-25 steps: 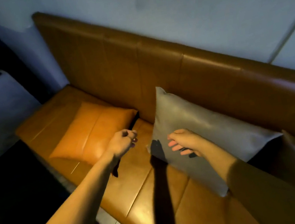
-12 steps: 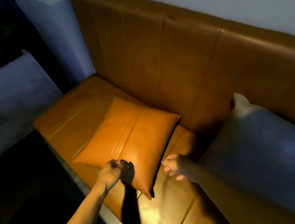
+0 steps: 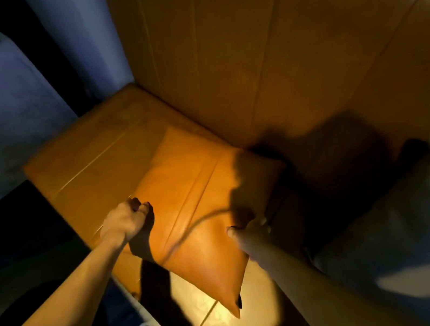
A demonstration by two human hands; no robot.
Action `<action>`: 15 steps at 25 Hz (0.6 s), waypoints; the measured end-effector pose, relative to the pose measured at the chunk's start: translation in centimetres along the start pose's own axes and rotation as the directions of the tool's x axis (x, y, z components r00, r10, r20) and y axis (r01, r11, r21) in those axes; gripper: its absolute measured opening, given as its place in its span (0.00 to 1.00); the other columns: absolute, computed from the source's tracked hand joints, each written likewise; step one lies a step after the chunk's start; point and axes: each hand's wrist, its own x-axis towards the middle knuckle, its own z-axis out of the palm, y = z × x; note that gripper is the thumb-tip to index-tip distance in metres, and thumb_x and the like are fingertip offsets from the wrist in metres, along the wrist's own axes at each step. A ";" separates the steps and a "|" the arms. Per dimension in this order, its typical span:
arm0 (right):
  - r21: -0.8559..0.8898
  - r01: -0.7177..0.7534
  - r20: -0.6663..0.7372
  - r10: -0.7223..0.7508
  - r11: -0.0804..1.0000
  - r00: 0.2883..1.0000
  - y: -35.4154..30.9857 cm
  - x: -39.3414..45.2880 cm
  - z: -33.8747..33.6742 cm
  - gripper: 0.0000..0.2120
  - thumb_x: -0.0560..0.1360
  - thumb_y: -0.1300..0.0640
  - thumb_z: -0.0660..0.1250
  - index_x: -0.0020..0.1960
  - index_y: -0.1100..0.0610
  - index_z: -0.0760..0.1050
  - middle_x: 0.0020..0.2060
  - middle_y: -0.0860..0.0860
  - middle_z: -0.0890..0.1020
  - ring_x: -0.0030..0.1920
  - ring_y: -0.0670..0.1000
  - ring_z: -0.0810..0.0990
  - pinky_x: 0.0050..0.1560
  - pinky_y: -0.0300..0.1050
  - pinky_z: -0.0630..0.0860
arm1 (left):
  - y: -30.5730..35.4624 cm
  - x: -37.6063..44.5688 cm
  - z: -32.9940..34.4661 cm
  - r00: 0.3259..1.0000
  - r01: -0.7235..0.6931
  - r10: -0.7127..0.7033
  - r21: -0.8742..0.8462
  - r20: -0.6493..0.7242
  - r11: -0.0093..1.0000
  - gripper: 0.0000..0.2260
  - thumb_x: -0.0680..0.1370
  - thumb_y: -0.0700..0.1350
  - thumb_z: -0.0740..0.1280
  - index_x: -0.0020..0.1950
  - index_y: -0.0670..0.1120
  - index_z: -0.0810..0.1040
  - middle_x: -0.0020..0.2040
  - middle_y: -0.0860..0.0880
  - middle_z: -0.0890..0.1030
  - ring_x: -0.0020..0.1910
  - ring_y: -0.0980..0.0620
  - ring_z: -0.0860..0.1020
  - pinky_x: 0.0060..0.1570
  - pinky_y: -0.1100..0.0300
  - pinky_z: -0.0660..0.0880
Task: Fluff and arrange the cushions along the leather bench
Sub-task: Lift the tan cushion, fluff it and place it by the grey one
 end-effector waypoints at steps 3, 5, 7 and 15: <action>0.031 -0.025 0.026 0.024 0.999 0.999 0.3 1.0 0.1 0.38 0.72 0.46 0.72 0.70 0.59 0.54 0.69 0.60 0.63 0.65 0.63 0.71 0.63 0.57 0.75 | -0.9 2.2 0.1 0.999 0.002 -0.003 -0.012 -0.047 1.000 0.15 0.78 0.56 0.62 0.52 0.44 0.75 0.52 0.41 0.80 0.52 0.37 0.77 0.44 0.52 0.72; 0.071 -0.034 0.059 0.030 0.997 0.998 0.9 1.3 -0.3 0.42 0.69 0.45 0.74 0.71 0.57 0.53 0.69 0.60 0.62 0.66 0.63 0.69 0.63 0.58 0.75 | -1.3 2.9 0.2 0.998 0.013 -0.016 -0.043 -0.066 0.999 0.17 0.77 0.58 0.62 0.53 0.45 0.74 0.56 0.40 0.78 0.54 0.37 0.75 0.48 0.50 0.71; 0.105 -0.037 0.089 0.028 0.994 0.996 1.2 1.6 -0.7 0.47 0.67 0.44 0.76 0.73 0.55 0.51 0.70 0.59 0.62 0.67 0.63 0.68 0.64 0.59 0.74 | -1.4 3.2 0.0 0.996 0.063 -0.068 -0.093 -0.050 0.994 0.21 0.77 0.61 0.63 0.60 0.46 0.72 0.61 0.40 0.74 0.60 0.37 0.72 0.54 0.48 0.71; 0.198 -0.061 0.162 0.028 0.978 0.986 0.6 2.1 -0.7 0.48 0.69 0.49 0.76 0.76 0.53 0.48 0.71 0.58 0.66 0.67 0.61 0.69 0.55 0.60 0.77 | -1.4 4.2 -0.5 0.979 0.119 -0.068 -0.272 0.190 0.955 0.35 0.74 0.69 0.60 0.70 0.43 0.70 0.66 0.40 0.75 0.62 0.37 0.74 0.52 0.52 0.68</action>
